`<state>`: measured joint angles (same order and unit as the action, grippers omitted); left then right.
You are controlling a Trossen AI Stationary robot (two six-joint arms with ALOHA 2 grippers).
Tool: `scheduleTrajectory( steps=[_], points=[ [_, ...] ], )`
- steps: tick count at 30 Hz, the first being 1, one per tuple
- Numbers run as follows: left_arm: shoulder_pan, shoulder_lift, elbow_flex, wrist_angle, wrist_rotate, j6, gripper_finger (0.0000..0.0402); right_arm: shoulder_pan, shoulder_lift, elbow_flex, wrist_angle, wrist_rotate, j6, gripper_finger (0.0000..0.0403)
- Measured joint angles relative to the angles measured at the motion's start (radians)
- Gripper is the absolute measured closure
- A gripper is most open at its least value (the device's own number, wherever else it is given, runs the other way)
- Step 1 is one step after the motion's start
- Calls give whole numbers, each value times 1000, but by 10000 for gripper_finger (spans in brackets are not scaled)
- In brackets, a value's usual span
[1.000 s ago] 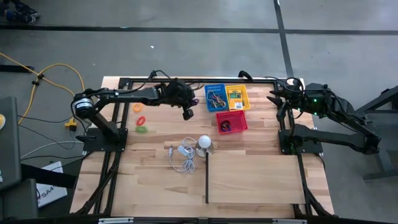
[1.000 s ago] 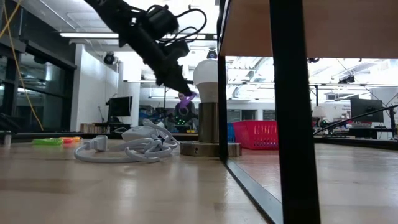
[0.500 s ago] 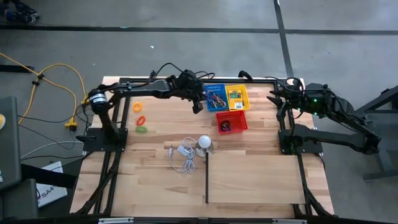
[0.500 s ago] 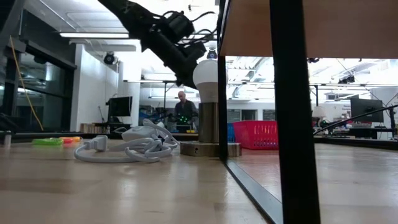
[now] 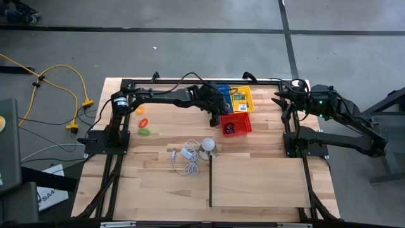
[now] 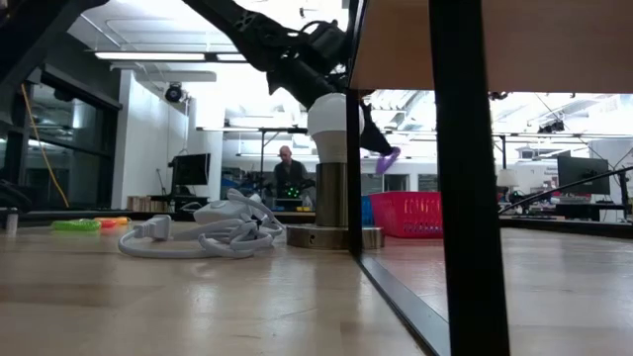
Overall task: Pick & Place Office Desk Supplies
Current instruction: Put the purple coil keychain into the red bin
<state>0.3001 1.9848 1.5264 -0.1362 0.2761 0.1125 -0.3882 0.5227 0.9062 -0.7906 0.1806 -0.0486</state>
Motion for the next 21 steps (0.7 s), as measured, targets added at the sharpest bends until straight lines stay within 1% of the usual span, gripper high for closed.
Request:
scheduleTrajectory(
  steps=[8, 15, 21],
  points=[
    [-59, 8, 8, 21, -11, 1, 392, 0, 0, 0, 0, 0, 0, 293],
    [-54, 8, 8, 20, -17, 15, 392, 0, 0, 0, 0, 0, 0, 293],
    [-52, 47, 9, 31, -9, 20, 392, 0, 0, 0, 0, 0, 0, 293]
  ],
)
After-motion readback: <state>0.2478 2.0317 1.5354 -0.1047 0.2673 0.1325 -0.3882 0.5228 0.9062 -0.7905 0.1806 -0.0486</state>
